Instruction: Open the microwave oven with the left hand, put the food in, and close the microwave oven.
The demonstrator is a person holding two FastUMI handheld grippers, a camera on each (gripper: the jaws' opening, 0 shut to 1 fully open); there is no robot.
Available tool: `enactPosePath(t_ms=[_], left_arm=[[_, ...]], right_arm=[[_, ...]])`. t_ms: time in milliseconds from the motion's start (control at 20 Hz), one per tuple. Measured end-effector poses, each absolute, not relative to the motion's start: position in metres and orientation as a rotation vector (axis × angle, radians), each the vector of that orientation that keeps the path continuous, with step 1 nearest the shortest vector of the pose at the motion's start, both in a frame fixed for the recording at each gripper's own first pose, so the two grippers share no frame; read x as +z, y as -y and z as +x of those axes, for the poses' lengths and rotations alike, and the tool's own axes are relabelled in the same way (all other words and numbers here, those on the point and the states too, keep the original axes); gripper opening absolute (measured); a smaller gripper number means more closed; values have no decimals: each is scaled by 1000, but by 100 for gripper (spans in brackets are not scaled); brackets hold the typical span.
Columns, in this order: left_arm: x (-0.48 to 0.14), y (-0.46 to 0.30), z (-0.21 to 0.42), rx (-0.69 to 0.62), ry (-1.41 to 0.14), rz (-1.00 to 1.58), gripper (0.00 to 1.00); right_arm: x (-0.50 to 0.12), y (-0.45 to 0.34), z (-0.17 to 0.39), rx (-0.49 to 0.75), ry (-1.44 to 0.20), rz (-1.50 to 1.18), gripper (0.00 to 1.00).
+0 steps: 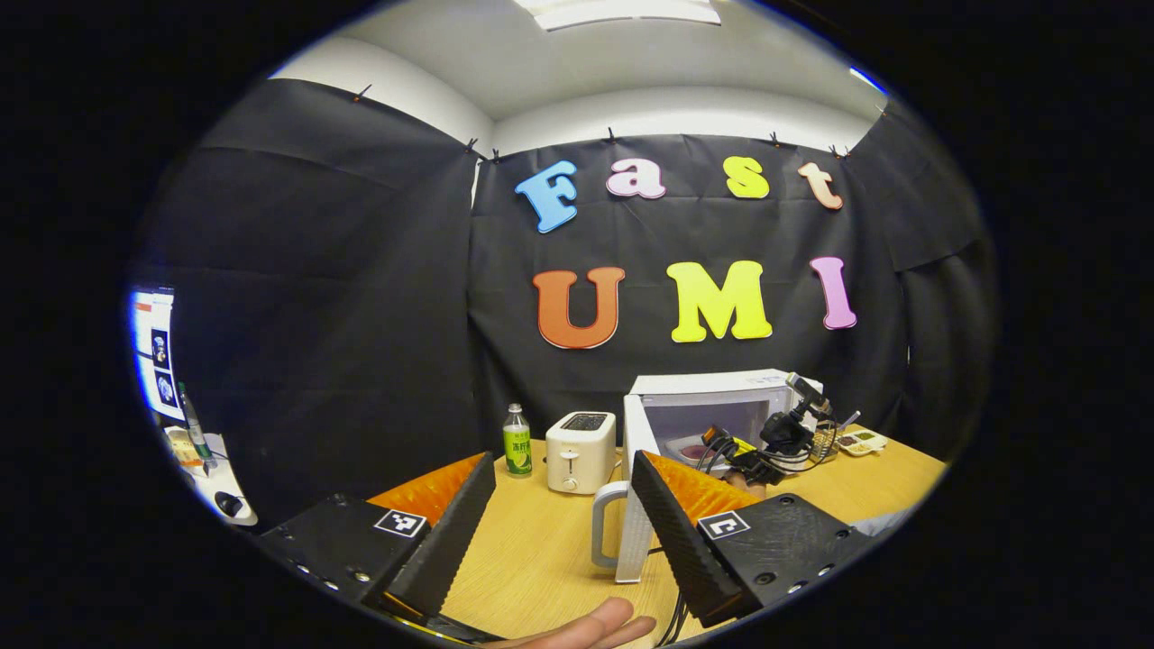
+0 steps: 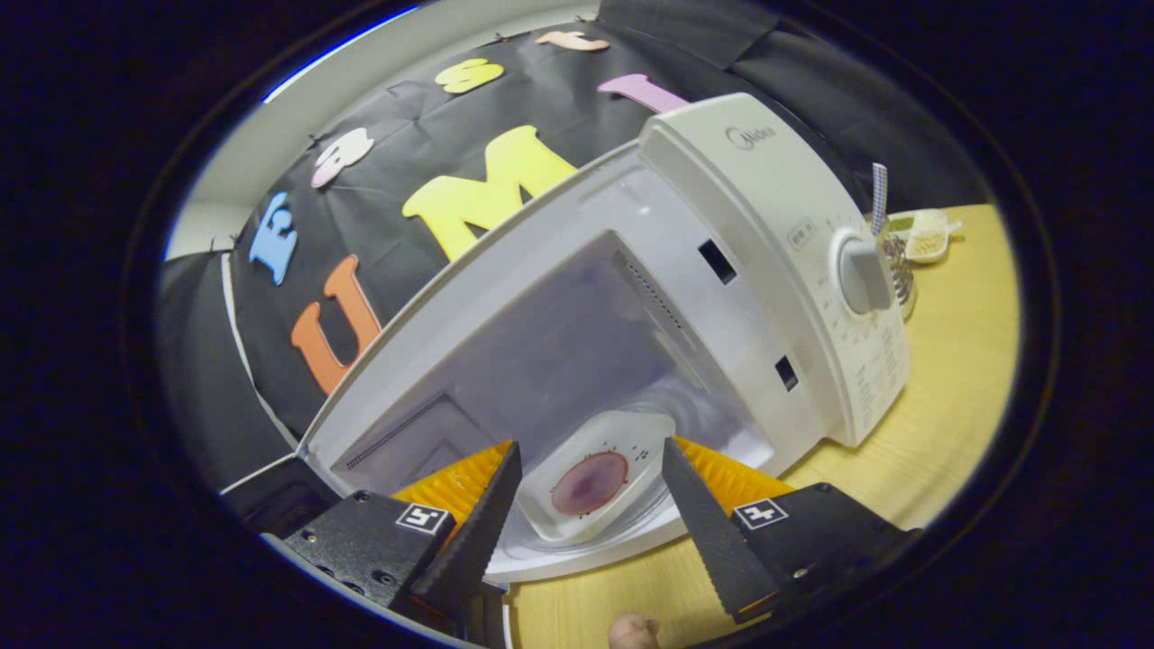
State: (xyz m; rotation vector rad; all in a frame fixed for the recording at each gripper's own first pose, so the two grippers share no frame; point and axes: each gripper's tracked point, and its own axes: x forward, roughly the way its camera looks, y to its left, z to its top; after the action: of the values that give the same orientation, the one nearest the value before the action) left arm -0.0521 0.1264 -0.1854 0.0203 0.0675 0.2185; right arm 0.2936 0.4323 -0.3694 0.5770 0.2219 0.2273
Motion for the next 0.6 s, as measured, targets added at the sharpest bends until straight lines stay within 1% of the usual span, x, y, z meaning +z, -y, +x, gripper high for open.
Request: enactPosePath(t_ms=[150,350,600], left_arm=[[-201,-143,-57,262,-122,7,94],[-213,-152,-60,275,-159,-34,94],[-209,-160,-60,279,-135,-29,94]], right_arm=[[-357,-428,273,284,-249,506,100],[-331,-407,242,347,-293,434,100],[-284,-351,208,388,-228,252,100]])
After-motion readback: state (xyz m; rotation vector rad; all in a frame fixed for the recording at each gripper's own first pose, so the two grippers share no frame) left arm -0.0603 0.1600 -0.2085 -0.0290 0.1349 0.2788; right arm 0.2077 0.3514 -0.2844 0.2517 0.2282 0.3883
